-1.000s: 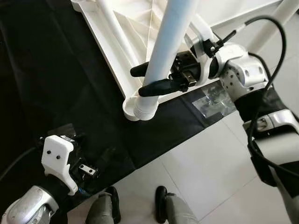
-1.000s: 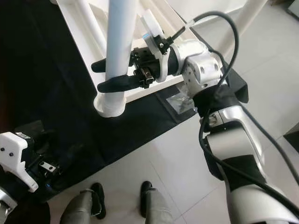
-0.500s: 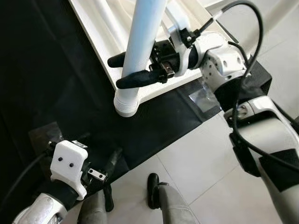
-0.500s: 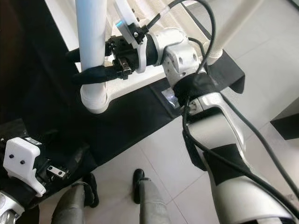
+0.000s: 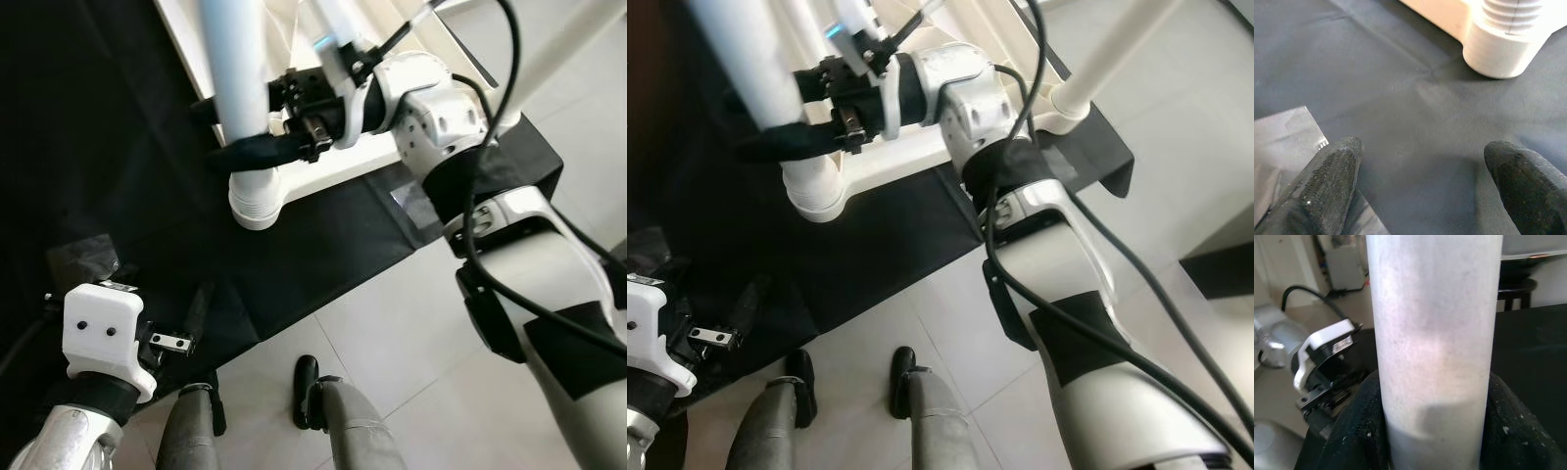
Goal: Building children table
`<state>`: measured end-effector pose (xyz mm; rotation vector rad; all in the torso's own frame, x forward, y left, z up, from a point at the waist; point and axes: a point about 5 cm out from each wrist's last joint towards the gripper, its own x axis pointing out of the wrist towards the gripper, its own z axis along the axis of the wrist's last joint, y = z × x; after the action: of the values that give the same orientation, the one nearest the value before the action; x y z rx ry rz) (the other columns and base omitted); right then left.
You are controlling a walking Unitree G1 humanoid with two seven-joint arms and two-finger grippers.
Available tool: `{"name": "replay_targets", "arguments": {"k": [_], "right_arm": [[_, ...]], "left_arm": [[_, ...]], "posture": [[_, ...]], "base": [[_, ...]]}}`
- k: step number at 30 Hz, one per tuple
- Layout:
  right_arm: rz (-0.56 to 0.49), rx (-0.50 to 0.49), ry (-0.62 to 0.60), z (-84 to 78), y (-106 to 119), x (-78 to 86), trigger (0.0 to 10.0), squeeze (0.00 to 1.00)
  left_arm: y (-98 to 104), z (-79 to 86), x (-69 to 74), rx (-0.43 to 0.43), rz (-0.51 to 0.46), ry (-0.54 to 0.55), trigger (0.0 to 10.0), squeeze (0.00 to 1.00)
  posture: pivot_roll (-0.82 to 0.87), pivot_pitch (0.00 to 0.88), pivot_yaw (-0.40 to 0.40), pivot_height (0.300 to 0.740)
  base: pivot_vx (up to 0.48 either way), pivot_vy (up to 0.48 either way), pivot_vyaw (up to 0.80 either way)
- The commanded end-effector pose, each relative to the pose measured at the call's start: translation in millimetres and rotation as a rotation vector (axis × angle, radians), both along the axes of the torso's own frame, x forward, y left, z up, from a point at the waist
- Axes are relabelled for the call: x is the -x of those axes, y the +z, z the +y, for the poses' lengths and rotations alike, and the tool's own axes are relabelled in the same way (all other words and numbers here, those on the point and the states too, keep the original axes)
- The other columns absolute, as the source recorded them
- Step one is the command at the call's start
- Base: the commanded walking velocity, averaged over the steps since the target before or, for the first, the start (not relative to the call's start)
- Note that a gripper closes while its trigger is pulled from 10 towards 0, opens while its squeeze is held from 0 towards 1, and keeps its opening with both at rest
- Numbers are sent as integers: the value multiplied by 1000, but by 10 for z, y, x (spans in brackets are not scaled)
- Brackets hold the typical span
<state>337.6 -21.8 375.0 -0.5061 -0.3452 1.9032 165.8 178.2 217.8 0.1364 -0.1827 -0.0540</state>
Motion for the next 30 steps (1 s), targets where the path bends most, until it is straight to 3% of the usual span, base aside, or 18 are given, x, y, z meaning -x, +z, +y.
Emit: {"name": "replay_targets", "arguments": {"k": [1,9,16,26,30], "right_arm": [[52,106,-13,-36,-211,-54,10000,0],[90,98,-39,-73,-214,-93,10000,0],[167,49,-30,-173,-346,-110,10000,0],[182,42,-13,-250,-421,-92,10000,0],[145,91,-9,-300,-514,-67,10000,0]], "left_arm": [[16,-1,23,-18,-2,-1,10000,0],[69,20,-8,-36,-24,-4,10000,0],[60,4,17,-40,-16,4,10000,0],[66,-4,15,-43,-16,3,10000,0],[77,5,4,-48,-17,0,10000,0]], "posture": [[-125,544,-200,740],[-120,541,-199,740],[-109,547,-194,740],[-109,549,-192,740],[-109,558,-185,740]], "base": [[0,0,0],[0,0,0],[0,0,0],[0,0,0],[0,0,0]]}}
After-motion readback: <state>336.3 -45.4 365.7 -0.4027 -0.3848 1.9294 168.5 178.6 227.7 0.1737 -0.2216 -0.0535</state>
